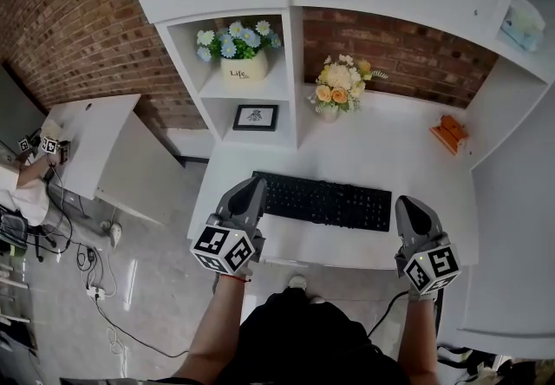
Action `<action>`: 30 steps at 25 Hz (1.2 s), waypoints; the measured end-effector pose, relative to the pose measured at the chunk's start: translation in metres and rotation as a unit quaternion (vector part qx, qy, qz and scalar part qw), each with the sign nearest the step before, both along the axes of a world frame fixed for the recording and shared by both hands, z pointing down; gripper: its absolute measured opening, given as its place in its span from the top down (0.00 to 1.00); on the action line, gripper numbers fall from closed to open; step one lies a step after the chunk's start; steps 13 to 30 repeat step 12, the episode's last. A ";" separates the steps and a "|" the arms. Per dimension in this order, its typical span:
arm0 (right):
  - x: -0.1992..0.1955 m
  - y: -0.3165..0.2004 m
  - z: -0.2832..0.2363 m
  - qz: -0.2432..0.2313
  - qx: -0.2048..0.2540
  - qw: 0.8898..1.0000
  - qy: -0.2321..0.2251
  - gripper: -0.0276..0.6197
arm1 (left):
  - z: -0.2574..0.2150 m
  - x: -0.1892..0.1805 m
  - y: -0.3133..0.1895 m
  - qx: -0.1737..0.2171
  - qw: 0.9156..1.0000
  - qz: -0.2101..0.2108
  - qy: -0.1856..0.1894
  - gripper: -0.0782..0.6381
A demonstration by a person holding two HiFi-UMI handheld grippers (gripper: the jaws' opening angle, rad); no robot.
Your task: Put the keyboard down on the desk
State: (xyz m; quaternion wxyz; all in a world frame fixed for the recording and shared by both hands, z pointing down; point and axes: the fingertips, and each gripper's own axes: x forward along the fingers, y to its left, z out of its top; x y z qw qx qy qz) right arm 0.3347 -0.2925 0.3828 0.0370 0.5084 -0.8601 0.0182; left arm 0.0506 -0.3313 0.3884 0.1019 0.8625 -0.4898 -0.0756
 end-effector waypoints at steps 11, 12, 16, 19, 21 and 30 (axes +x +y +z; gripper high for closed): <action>-0.004 0.002 -0.021 0.006 0.022 1.000 -0.004 0.96 | -0.016 -0.001 -0.003 0.018 1.000 0.003 -0.002 0.89; -0.004 0.003 -0.022 0.008 0.023 1.000 -0.005 0.96 | -0.016 -0.001 -0.003 0.018 1.000 0.004 -0.002 0.89; -0.004 0.003 -0.022 0.008 0.023 1.000 -0.005 0.96 | -0.016 -0.001 -0.003 0.018 1.000 0.004 -0.002 0.89; -0.004 0.003 -0.022 0.008 0.023 1.000 -0.005 0.96 | -0.016 -0.001 -0.003 0.018 1.000 0.004 -0.002 0.89; -0.004 0.003 -0.022 0.008 0.023 1.000 -0.005 0.96 | -0.016 -0.001 -0.003 0.018 1.000 0.004 -0.002 0.89; -0.004 0.003 -0.022 0.008 0.023 1.000 -0.005 0.96 | -0.016 -0.001 -0.003 0.018 1.000 0.004 -0.002 0.89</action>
